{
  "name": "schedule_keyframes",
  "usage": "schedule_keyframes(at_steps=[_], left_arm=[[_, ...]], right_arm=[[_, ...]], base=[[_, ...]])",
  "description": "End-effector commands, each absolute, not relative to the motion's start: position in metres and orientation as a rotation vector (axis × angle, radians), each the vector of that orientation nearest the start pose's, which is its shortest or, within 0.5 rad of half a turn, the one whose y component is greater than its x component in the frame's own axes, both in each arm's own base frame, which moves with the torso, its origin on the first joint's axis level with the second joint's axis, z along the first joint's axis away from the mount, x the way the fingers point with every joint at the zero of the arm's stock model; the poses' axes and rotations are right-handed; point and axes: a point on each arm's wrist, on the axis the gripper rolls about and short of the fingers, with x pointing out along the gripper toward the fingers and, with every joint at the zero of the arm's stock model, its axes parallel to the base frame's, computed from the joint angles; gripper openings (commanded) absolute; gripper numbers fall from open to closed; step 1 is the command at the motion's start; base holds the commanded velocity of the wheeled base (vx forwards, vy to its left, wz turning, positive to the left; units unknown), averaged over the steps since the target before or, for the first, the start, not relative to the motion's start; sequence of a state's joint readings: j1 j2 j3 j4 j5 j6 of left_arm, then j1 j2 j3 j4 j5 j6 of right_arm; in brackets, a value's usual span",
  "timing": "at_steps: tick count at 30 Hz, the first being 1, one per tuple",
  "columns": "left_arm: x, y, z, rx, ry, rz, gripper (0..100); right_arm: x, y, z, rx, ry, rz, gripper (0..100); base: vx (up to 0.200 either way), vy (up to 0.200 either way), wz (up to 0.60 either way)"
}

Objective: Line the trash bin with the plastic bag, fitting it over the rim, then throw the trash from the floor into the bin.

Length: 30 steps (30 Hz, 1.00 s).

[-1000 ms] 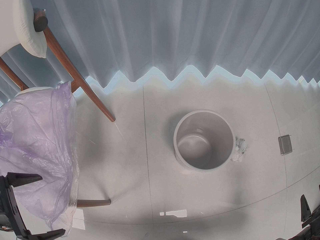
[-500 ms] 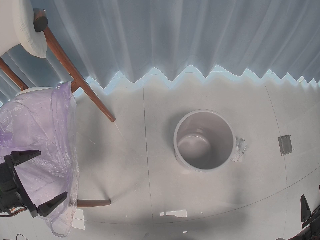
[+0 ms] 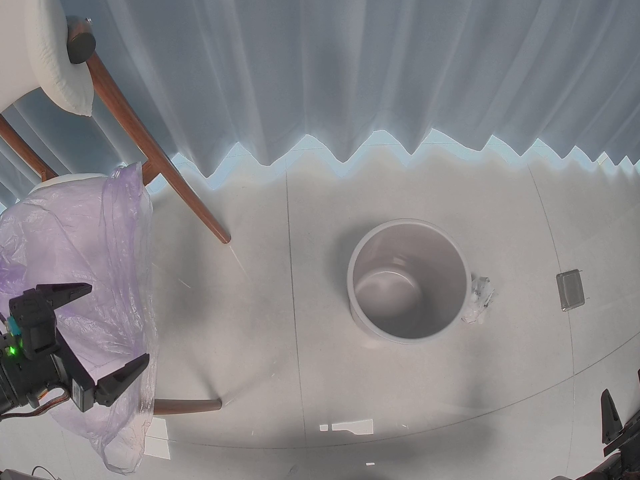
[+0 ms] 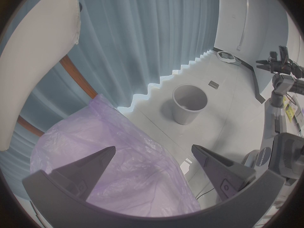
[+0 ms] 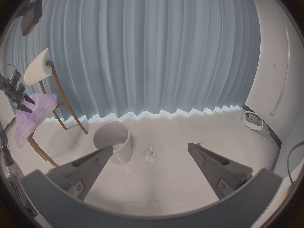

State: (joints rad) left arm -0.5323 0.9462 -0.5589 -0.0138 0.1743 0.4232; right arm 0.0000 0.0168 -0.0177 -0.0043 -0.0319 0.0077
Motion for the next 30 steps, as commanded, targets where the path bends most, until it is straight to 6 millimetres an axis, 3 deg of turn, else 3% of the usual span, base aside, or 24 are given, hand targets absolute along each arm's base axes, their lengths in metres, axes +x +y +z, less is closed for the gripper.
schedule_keyframes(at_steps=[1, 6, 12, 21, 30], left_arm=[[0.112, -0.061, 0.213, 0.522, 0.318, -0.401, 100], [0.126, -0.074, 0.22, 0.407, 0.355, -0.249, 100], [0.126, -0.093, 0.22, 0.322, 0.373, -0.241, 100], [0.12, -0.103, 0.206, 0.403, 0.404, -0.147, 100], [0.129, -0.117, 0.192, 0.432, 0.445, -0.071, 100]], right_arm=[[-0.023, -0.001, 0.076, 0.008, -0.005, -0.032, 100], [-0.023, -0.001, 0.076, 0.008, -0.005, -0.032, 100], [-0.023, -0.001, 0.076, 0.009, -0.005, -0.032, 100], [-0.023, -0.001, 0.076, 0.011, -0.005, -0.032, 100], [-0.023, -0.001, 0.076, 0.011, -0.005, -0.032, 100]], base=[[0.0, 0.0, 0.0], [0.0, 0.0, 0.0], [0.0, 0.0, 0.0], [0.0, 0.0, 0.0], [0.0, 0.0, 0.0]])
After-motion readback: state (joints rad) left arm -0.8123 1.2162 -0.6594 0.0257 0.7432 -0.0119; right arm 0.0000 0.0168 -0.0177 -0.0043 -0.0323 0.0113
